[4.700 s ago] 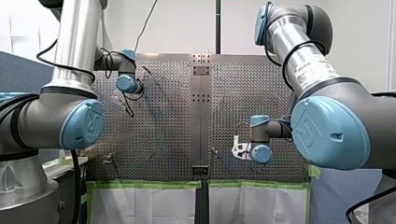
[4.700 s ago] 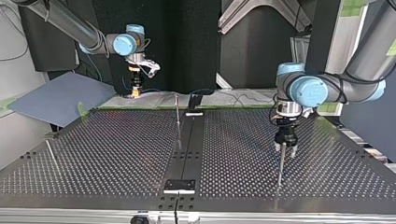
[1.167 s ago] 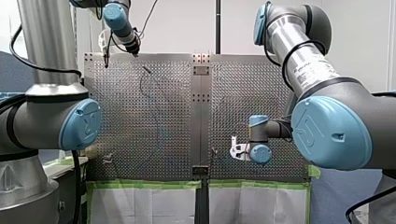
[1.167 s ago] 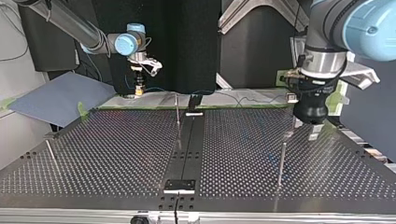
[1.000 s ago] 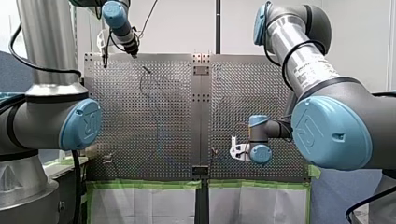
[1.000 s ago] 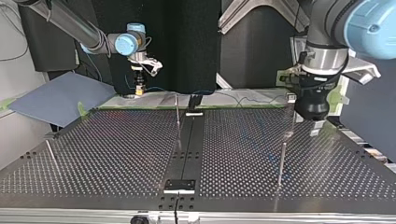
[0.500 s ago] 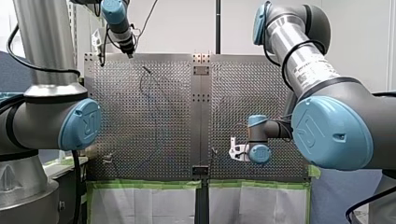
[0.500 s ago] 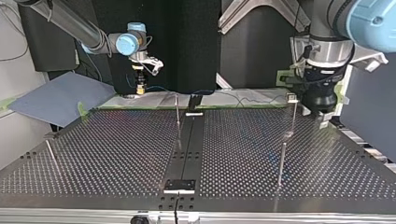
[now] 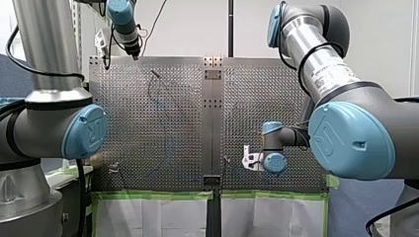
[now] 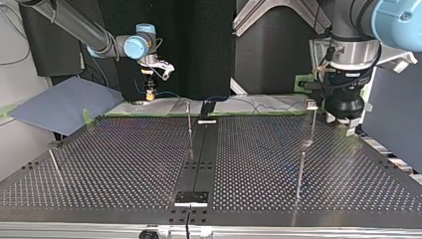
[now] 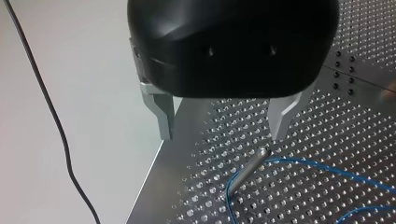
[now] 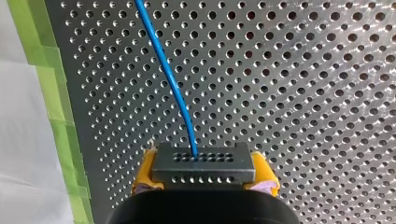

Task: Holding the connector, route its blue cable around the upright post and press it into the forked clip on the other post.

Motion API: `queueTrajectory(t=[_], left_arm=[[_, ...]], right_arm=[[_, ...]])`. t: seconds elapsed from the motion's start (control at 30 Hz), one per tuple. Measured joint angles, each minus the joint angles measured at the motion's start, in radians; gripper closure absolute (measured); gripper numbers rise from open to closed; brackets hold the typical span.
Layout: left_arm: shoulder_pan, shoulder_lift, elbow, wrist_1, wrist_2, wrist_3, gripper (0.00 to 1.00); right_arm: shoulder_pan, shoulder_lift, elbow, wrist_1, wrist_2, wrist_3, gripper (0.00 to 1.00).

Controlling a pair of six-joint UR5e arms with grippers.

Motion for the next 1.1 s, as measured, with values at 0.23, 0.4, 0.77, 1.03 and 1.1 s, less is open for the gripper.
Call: queueTrajectory(t=[0.23, 0.4, 0.77, 1.03, 1.1], left_arm=[[-0.003, 0.001, 0.0, 0.002, 0.028, 0.003, 0.0], [-0.005, 0.001, -0.006, 0.005, 0.034, 0.022, 0.0], [-0.023, -0.041, -0.089, 0.081, 0.003, 0.11, 0.0], [-0.077, -0.1, -0.139, 0.15, -0.023, 0.131, 0.0], [-0.093, -0.117, -0.131, 0.167, -0.039, 0.126, 0.0]], right_arm=[[0.001, 0.0, -0.001, 0.001, 0.0, -0.001, 1.0], [0.001, 0.0, -0.001, 0.006, 0.0, -0.002, 1.0], [0.005, 0.0, -0.001, 0.0, 0.0, -0.004, 1.0], [0.008, 0.0, -0.001, -0.012, 0.0, -0.002, 1.0], [0.009, 0.0, -0.001, -0.012, 0.0, -0.002, 1.0]])
